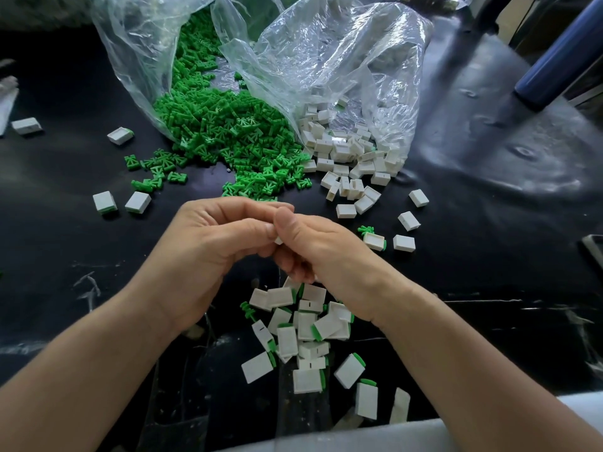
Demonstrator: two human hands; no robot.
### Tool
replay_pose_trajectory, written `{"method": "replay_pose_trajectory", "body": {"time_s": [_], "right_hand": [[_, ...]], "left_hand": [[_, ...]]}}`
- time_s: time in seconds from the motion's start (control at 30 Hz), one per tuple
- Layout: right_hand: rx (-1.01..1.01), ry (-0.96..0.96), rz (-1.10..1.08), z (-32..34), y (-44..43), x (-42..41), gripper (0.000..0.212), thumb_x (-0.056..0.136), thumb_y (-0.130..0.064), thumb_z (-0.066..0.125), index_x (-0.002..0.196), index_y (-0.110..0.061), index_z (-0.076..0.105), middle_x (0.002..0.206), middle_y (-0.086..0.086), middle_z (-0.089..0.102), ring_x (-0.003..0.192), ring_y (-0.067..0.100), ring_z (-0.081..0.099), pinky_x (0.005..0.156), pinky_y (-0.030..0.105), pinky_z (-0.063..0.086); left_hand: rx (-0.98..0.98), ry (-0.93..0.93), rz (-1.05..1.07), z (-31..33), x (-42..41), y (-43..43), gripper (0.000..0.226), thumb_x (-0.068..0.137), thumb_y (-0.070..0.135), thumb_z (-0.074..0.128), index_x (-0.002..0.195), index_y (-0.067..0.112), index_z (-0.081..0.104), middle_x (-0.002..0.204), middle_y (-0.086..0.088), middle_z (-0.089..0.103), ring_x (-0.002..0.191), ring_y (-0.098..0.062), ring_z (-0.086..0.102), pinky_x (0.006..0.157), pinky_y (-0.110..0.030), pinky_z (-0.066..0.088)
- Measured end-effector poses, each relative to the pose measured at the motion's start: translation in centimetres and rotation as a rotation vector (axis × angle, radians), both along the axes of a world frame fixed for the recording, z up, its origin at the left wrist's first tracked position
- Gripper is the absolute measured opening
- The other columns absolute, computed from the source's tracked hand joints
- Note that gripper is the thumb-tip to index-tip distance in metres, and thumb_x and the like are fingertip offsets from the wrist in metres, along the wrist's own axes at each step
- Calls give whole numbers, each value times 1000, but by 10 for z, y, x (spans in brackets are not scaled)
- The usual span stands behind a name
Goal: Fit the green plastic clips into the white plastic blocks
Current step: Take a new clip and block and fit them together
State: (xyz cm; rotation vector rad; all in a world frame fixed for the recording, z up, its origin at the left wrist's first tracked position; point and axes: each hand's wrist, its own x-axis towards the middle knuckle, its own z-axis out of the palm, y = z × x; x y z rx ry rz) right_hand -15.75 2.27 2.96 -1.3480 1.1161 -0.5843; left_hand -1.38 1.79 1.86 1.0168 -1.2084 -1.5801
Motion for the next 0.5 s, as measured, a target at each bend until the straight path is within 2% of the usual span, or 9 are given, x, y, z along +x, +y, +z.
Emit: {"method": "replay_pose_trajectory", "body": {"time_s": [0.1,0.2,0.37,0.5], "right_hand": [[-36,19,-8,-2,-1,2,38,97,-36,32,87,-8,55,63,-5,41,56,7,35,54,18,31],[-79,70,-18,-5,-1,3,41,97,-35,32,90,-3,57,62,-9,40,57,6,35,58,21,29],[-130,109,-21,-4,-1,4,31,98,-33,33,73,-28,50,53,-22,47,53,-10,45,59,16,30],[-141,129,-25,-4,0,4,34,99,-32,33,66,-33,43,47,-32,47,50,-14,44,57,16,29]], "left_hand": [[22,6,25,-2,-1,-1,16,62,5,59,68,5,73,92,-9,73,71,-23,65,68,-30,55],[39,45,31,-1,-3,0,15,62,3,58,65,5,73,92,-8,73,70,-19,67,65,-25,56],[57,88,50,-2,-5,1,18,61,1,56,61,6,73,92,-8,73,71,-19,67,64,-24,55],[75,119,52,-2,-6,2,19,62,0,54,60,5,72,92,-8,73,71,-19,68,61,-23,55]]}}
